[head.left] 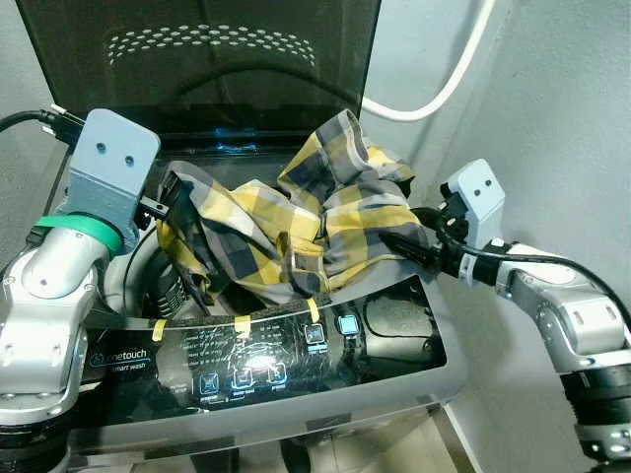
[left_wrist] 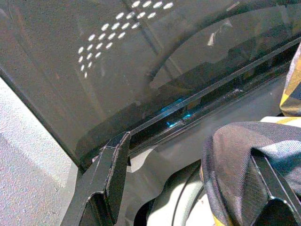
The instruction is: Clothes washing
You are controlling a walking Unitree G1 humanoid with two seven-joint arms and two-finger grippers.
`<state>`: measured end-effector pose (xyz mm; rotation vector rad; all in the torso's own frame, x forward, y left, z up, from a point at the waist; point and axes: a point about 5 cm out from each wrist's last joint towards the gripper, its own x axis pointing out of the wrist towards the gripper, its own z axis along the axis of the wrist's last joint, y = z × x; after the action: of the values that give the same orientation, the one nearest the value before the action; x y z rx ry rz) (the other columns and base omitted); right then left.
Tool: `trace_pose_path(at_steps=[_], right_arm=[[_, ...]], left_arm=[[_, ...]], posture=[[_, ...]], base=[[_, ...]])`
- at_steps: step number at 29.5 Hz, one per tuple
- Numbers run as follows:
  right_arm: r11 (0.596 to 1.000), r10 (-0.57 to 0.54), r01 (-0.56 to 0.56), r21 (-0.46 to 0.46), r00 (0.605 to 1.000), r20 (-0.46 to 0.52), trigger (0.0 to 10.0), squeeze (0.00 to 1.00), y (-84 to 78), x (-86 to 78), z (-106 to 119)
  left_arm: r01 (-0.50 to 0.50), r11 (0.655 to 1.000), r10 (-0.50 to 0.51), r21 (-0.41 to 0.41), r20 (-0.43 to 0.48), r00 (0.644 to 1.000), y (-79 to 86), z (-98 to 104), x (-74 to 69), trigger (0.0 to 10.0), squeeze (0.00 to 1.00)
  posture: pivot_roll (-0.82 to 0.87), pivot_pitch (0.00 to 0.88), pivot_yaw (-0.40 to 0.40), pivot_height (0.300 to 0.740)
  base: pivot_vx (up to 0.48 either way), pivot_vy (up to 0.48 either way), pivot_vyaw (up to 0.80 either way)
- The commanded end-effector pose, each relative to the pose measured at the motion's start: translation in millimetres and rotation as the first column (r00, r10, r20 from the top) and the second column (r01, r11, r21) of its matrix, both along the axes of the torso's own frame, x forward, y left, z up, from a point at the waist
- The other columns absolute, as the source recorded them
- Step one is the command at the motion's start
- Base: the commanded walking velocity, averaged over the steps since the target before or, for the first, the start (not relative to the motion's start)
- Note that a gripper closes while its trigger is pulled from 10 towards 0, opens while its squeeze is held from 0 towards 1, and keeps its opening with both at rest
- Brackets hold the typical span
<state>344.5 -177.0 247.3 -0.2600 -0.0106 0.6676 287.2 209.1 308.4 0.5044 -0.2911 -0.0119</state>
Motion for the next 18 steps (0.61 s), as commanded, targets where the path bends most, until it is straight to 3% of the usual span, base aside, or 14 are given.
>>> trace_pose_path(at_steps=[1,11,15,18], right_arm=[[1.0,0.003,-0.002,0.003,0.998,-0.061,0.0,0.0,0.9,-0.8,-11.7],[0.998,0.031,-0.029,0.06,0.999,-0.042,0.0,0.0,7.4,-2.1,-5.6],[0.989,0.089,-0.088,0.118,0.996,-0.002,0.0,0.0,27.0,-1.4,3.7],[0.988,0.095,-0.094,0.121,0.996,0.0,0.0,0.0,29.3,-1.3,4.1]], left_arm=[[0.005,1.0,-0.005,-0.001,0.017,1.0,-2.5,4.5,-2.6,10.0,0.0],[0.004,1.0,-0.004,-0.002,0.016,1.0,-2.3,3.9,-1.7,10.0,0.0],[0.007,1.0,-0.007,-0.004,0.013,1.0,-3.1,3.5,-1.6,10.0,0.0],[0.007,1.0,-0.007,-0.005,0.013,1.0,-3.2,3.6,-1.5,10.0,0.0]], posture=[[0.13,0.123,-0.024,0.74],[0.14,0.124,-0.024,0.74],[0.14,0.123,-0.02,0.74],[0.14,0.123,-0.02,0.74]], base=[[0.0,0.0,0.0],[0.0,0.0,0.0],[0.0,0.0,0.0],[0.0,0.0,0.0]])
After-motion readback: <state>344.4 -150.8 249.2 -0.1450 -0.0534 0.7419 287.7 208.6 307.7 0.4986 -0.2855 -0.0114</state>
